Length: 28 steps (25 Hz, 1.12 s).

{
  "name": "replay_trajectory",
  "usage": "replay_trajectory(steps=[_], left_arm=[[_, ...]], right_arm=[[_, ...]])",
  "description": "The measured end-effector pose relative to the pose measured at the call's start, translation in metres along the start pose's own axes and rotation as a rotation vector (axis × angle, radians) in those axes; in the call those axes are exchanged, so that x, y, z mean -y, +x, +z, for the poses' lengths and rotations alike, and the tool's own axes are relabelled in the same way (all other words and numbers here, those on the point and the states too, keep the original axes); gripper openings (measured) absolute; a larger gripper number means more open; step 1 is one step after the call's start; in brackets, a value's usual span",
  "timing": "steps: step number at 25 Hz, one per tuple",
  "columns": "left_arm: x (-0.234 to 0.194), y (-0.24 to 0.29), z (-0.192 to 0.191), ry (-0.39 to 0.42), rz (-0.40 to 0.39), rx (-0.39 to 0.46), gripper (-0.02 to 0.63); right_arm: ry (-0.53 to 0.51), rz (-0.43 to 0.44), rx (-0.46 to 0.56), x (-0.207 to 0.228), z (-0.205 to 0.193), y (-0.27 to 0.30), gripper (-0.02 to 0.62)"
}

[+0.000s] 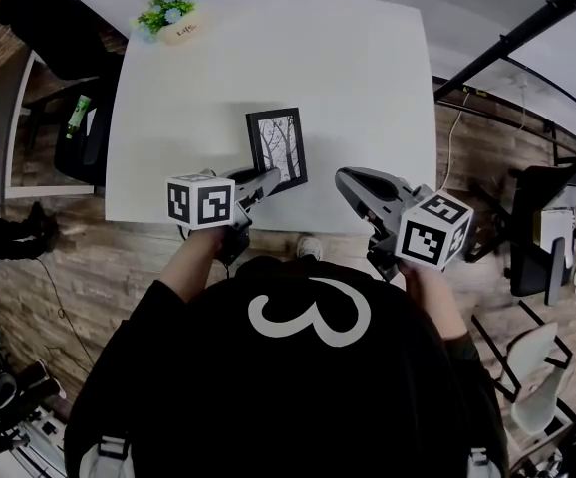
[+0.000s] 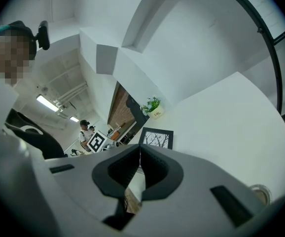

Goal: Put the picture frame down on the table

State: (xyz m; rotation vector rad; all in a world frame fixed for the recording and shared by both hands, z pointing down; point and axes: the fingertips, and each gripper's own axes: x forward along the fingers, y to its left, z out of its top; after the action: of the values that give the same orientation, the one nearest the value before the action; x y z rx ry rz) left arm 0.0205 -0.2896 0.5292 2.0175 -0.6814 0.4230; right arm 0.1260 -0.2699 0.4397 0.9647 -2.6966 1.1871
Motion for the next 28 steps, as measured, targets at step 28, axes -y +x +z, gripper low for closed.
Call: replay_trajectory(steps=[28], left_arm=[[-0.029,0.009,0.003,0.004,0.089,-0.007,0.126]], right_arm=[[0.007,0.006,-0.003,0.020,0.009,0.006,0.023]])
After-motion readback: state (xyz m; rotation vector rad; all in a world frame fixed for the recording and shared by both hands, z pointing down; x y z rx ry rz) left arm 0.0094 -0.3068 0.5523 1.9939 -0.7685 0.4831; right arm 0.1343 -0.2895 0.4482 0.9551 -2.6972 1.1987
